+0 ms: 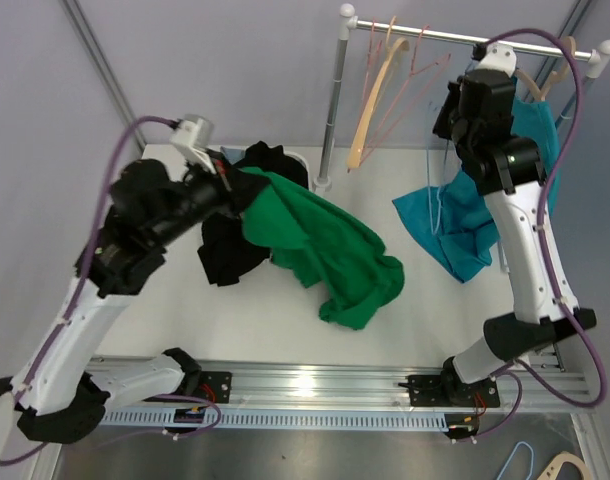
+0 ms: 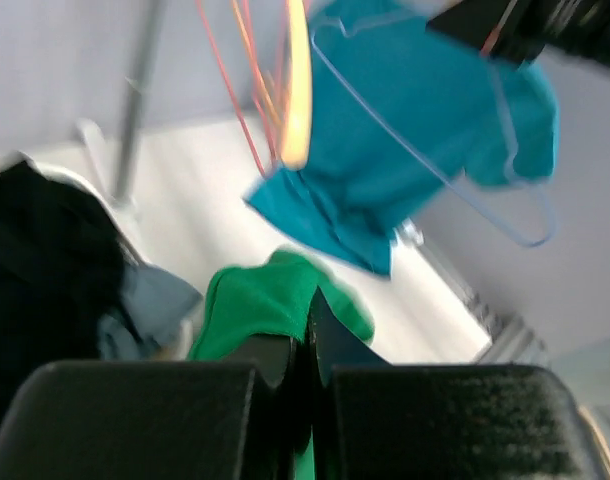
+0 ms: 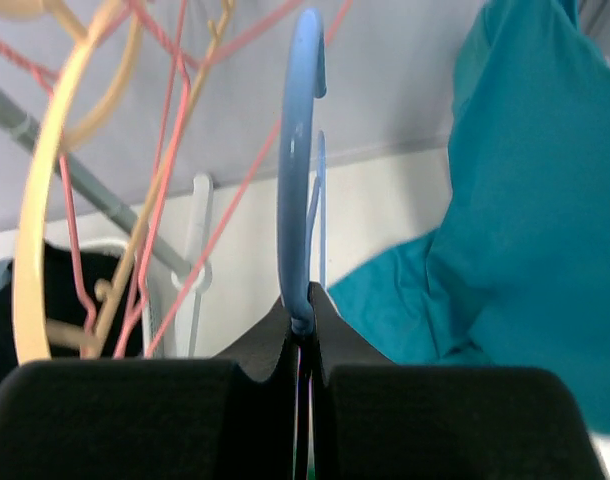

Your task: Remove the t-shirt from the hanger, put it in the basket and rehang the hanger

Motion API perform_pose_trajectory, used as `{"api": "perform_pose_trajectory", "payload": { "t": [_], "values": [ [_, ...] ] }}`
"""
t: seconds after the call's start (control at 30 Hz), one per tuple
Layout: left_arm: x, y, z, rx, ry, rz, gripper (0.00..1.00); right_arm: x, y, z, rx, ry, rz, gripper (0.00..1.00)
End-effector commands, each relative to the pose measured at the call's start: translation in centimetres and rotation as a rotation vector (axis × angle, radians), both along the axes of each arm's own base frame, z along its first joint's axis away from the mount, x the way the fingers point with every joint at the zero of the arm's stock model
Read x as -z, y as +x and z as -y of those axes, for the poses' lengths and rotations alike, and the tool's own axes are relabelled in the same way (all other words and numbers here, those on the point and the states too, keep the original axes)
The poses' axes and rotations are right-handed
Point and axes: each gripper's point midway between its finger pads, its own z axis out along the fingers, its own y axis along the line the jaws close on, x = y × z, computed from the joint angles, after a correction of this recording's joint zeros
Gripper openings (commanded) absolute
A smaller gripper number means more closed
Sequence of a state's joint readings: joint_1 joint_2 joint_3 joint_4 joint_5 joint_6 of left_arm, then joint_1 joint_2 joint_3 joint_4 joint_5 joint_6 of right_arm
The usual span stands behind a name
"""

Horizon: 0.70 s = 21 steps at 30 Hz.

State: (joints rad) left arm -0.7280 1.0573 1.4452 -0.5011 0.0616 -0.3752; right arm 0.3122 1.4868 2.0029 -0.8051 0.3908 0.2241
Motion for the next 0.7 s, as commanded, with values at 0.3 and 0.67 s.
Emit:
{"api": "perform_pose_trajectory", "payload": {
  "t": [0.3, 0.67],
  "values": [
    [-12.4, 5.4, -3.1, -0.089, -0.097, 0.240, 0.01, -7.5, 5.5, 2.1, 0.189, -0.065, 0.230, 0.00],
    [-25.6, 10.9, -4.3, -0.148, -0.246, 0.617, 0.01, -8.1, 8.7, 2.3, 0.170, -0.058, 0.301, 0.00]
  ]
}}
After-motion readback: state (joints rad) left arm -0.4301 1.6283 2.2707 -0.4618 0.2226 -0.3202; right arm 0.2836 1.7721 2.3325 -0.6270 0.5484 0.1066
